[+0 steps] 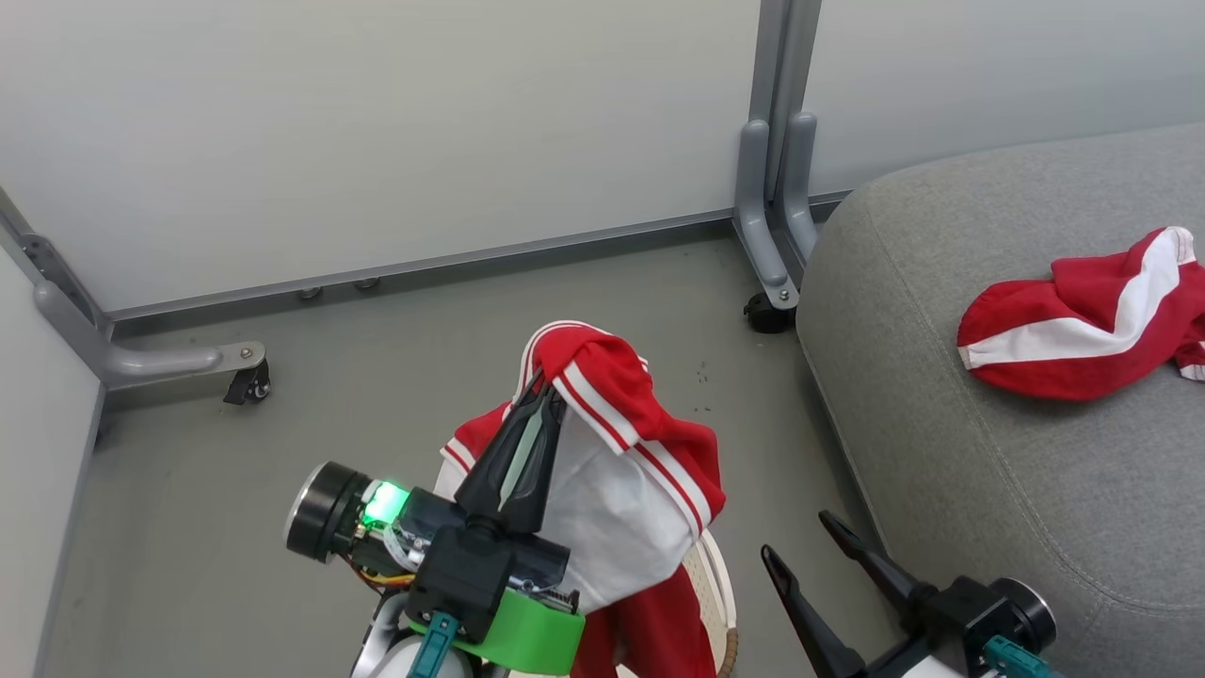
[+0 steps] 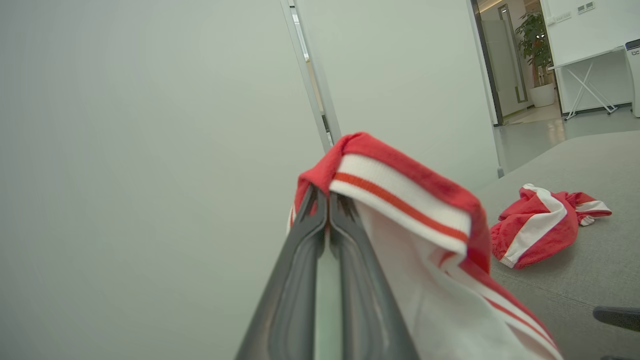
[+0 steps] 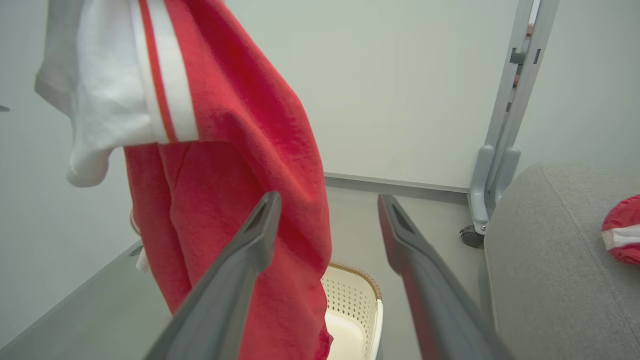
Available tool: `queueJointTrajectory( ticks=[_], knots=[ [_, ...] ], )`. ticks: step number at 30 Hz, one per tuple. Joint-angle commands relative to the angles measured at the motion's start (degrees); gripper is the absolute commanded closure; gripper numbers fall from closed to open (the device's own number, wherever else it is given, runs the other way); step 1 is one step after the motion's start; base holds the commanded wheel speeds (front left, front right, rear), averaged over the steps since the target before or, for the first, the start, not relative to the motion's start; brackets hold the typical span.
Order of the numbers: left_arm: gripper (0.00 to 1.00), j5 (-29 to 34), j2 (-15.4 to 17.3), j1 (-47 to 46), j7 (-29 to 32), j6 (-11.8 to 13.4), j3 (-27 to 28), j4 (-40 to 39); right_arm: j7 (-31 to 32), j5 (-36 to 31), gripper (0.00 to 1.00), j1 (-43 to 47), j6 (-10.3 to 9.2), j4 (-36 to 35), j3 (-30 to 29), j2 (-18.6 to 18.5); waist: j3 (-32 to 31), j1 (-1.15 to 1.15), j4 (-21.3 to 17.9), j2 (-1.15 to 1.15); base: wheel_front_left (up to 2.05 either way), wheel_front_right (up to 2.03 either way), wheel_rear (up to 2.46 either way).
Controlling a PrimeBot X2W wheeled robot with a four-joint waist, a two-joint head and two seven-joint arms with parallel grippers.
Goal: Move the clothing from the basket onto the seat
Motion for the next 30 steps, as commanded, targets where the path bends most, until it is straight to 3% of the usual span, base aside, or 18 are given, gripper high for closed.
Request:
queueJointTrajectory(
  ticks=[1, 12, 24, 25, 26, 27, 30],
  knots=[
    [1.0, 0.3, -0.2, 0.5, 0.0, -0.4, 0.0, -0.3, 0.0, -0.7, 0.0, -0.5, -0.08, 0.3, 0.8, -0.5, -0.1, 0.01, 0.2, 0.0, 0.0, 0.0, 0.0],
    [1.0, 1.3, -2.4, -2.0, 0.0, -3.8, -3.3, -0.4, 0.0, -6.7, 0.0, -5.7, -0.09, 1.0, 7.2, -1.1, 0.3, 0.01, 1.2, 0.0, 0.0, 0.0, 0.0],
    [1.0, 1.8, -4.5, -4.4, 0.0, -6.5, -6.9, 0.4, 0.0, -6.1, 0.0, -8.5, -0.09, 1.5, 8.7, 0.1, 1.4, 0.01, 1.4, 0.0, 0.0, 0.0, 0.0],
    [1.0, 1.8, -4.6, -4.5, 0.0, -6.6, -6.9, 0.5, 0.0, -5.8, 0.27, -8.6, -0.09, 1.5, 8.7, 0.2, 1.5, 0.01, 1.4, 0.0, 0.0, 0.0, 0.0],
    [1.0, 1.8, -4.6, -4.6, 0.0, -6.7, -7.0, 0.6, 0.0, -5.2, 0.82, -8.7, -0.09, 1.8, 8.9, 0.2, 1.5, 0.01, 1.4, 0.0, 0.0, 0.0, 0.0],
    [1.0, 1.8, -4.6, -4.6, 0.0, -6.8, -7.1, 0.7, 0.0, -4.8, 1.0, -8.6, -0.09, 2.5, 9.4, 0.0, 1.5, 0.01, 1.4, 0.0, 0.0, 0.0, 0.0],
    [1.0, 1.5, -4.6, -4.8, 0.0, -7.0, -7.0, 1.3, 0.0, -3.8, 1.0, -9.2, -0.09, 3.3, 9.7, -0.1, 1.6, 0.01, 1.3, 0.0, 0.0, 0.0, 0.0]
  ],
)
